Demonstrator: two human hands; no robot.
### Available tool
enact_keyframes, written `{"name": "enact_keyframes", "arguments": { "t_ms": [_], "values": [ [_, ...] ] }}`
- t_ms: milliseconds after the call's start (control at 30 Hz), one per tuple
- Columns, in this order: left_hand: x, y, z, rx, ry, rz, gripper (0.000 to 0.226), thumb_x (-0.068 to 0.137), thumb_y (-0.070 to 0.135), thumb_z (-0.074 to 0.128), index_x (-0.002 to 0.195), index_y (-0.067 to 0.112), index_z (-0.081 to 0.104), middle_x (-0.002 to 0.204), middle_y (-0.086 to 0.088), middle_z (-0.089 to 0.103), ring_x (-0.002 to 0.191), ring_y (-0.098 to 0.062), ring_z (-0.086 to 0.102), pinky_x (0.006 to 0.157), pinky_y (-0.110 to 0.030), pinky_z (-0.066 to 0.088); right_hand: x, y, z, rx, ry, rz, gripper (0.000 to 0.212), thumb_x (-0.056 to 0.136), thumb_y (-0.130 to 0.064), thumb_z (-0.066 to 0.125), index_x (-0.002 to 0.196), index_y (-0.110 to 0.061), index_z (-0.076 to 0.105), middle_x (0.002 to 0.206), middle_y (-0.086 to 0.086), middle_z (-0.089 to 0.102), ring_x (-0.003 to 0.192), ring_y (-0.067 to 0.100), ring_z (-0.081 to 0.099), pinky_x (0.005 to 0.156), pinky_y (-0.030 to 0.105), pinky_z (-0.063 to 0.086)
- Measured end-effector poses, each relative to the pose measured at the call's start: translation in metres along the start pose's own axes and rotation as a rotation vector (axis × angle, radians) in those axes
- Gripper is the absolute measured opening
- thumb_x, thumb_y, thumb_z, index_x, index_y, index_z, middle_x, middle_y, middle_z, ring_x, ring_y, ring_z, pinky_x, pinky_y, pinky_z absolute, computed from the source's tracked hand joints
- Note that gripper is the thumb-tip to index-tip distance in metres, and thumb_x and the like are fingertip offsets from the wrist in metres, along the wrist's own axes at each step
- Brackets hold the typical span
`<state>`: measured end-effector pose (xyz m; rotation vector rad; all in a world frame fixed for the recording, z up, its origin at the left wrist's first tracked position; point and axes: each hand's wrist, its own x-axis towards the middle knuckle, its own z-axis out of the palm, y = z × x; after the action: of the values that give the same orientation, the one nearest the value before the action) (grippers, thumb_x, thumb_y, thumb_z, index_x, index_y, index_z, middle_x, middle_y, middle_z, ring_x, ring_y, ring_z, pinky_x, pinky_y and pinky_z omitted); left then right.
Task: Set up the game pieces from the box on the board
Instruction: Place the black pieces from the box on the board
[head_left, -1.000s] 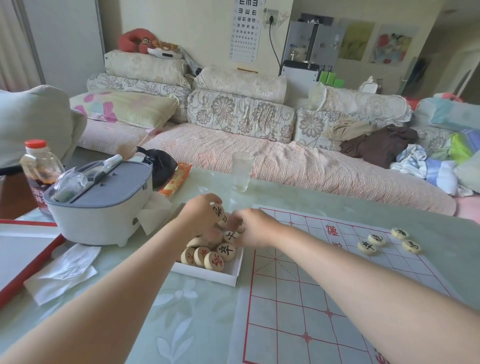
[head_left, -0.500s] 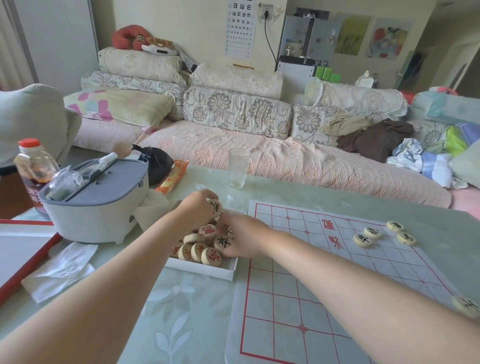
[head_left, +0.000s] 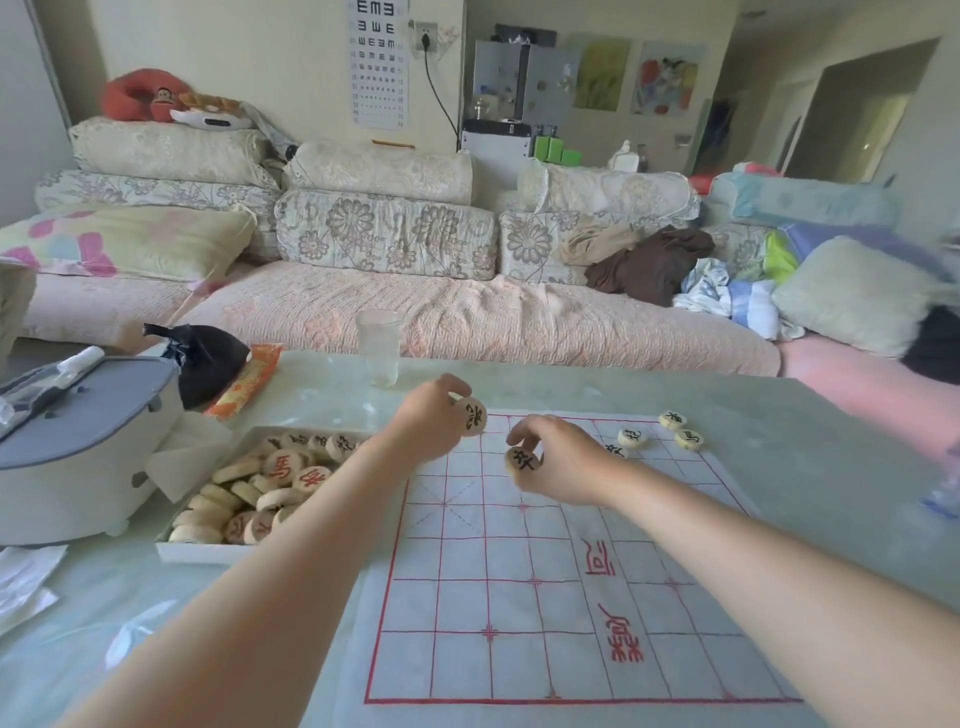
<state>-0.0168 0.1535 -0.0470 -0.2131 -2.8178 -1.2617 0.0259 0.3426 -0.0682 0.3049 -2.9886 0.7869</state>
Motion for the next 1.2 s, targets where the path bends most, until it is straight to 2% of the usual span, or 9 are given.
{"name": "enact_keyframes", "arguments": {
  "t_ms": [200, 333, 500, 600, 700, 867, 967, 1067, 1200],
  "values": [
    [-0.014, 0.047, 0.070, -0.019, -0.162, 0.104, 0.033, 0.092, 0.009, 0.039, 0.099, 0.033, 0.060, 0.093, -0.005, 0.063, 0.049, -0.018, 0.044, 0.038, -0.021, 0.033, -0.035, 0.080, -0.039, 0.016, 0.099, 0.144, 0.027, 0.086, -0.034, 0.065, 0.111, -0.025, 0.059, 0.109, -0.008, 0.058, 0.093, 0.012, 0.057, 0.071, 0.020, 0.041],
    [-0.018, 0.055, 0.105, -0.012, -0.249, 0.104, 0.031, 0.094, 0.014, 0.041, 0.113, 0.029, 0.059, 0.099, 0.001, 0.062, 0.048, -0.016, 0.044, 0.037, -0.019, 0.035, -0.055, 0.125, -0.049, 0.033, 0.105, 0.220, 0.022, 0.082, -0.031, 0.070, 0.103, -0.029, 0.060, 0.106, -0.011, 0.060, 0.097, 0.010, 0.058, 0.075, 0.019, 0.044],
    [-0.019, 0.066, 0.133, 0.036, -0.251, 0.115, 0.027, 0.094, 0.017, 0.046, 0.117, 0.024, 0.057, 0.106, 0.004, 0.061, 0.062, -0.010, 0.050, 0.047, -0.021, 0.038, -0.069, 0.150, -0.053, 0.007, 0.074, 0.261, 0.022, 0.079, -0.032, 0.070, 0.100, -0.031, 0.061, 0.103, -0.014, 0.059, 0.096, 0.009, 0.058, 0.086, 0.031, 0.050],
    [-0.018, 0.073, 0.141, 0.022, -0.205, 0.104, 0.021, 0.093, 0.024, 0.051, 0.113, 0.024, 0.059, 0.105, 0.004, 0.060, 0.074, -0.013, 0.054, 0.053, -0.022, 0.041, -0.070, 0.150, -0.048, -0.016, 0.105, 0.232, 0.019, 0.078, -0.043, 0.070, 0.093, -0.035, 0.061, 0.101, -0.017, 0.061, 0.083, -0.001, 0.055, 0.080, 0.028, 0.050],
    [-0.018, 0.077, 0.147, -0.054, -0.185, 0.104, 0.019, 0.091, 0.026, 0.057, 0.109, 0.021, 0.061, 0.102, 0.004, 0.064, 0.085, -0.019, 0.061, 0.055, -0.022, 0.042, -0.070, 0.146, -0.040, -0.002, 0.098, 0.191, 0.020, 0.082, -0.044, 0.070, 0.096, -0.031, 0.064, 0.099, -0.017, 0.060, 0.075, -0.005, 0.049, 0.065, 0.020, 0.040],
    [-0.021, 0.086, 0.155, -0.208, -0.198, 0.070, 0.018, 0.089, 0.028, 0.062, 0.105, 0.018, 0.063, 0.090, 0.002, 0.067, 0.077, -0.018, 0.063, 0.054, -0.023, 0.043, -0.067, 0.144, -0.040, 0.066, 0.100, 0.174, 0.017, 0.079, -0.042, 0.073, 0.090, -0.032, 0.065, 0.094, -0.021, 0.050, 0.082, 0.002, 0.050, 0.065, 0.017, 0.035],
    [-0.015, 0.091, 0.165, -0.342, -0.172, -0.042, 0.017, 0.089, 0.020, 0.058, 0.106, 0.017, 0.060, 0.088, -0.004, 0.071, 0.072, -0.016, 0.066, 0.063, -0.031, 0.050, -0.068, 0.143, -0.049, 0.182, 0.159, 0.176, 0.039, 0.075, -0.034, 0.079, 0.108, -0.030, 0.059, 0.097, -0.022, 0.049, 0.079, -0.006, 0.048, 0.063, 0.013, 0.032],
    [-0.008, 0.098, 0.175, -0.438, -0.211, -0.111, 0.019, 0.087, 0.013, 0.063, 0.105, 0.010, 0.062, 0.081, -0.009, 0.072, 0.063, -0.015, 0.062, 0.061, -0.028, 0.050, -0.069, 0.149, -0.055, 0.297, 0.255, 0.154, 0.053, 0.069, -0.032, 0.085, 0.112, -0.032, 0.054, 0.111, -0.019, 0.057, 0.072, 0.002, 0.056, 0.071, 0.022, 0.046],
    [-0.008, 0.113, 0.189, -0.548, -0.289, -0.146, 0.018, 0.086, 0.015, 0.068, 0.102, 0.008, 0.066, 0.080, -0.009, 0.069, 0.060, -0.013, 0.063, 0.057, -0.023, 0.047, -0.072, 0.156, -0.066, 0.323, 0.304, 0.119, 0.042, 0.070, -0.021, 0.087, 0.103, -0.027, 0.060, 0.077, -0.025, 0.062, 0.057, -0.003, 0.054, 0.058, 0.011, 0.041]
  ]
}}
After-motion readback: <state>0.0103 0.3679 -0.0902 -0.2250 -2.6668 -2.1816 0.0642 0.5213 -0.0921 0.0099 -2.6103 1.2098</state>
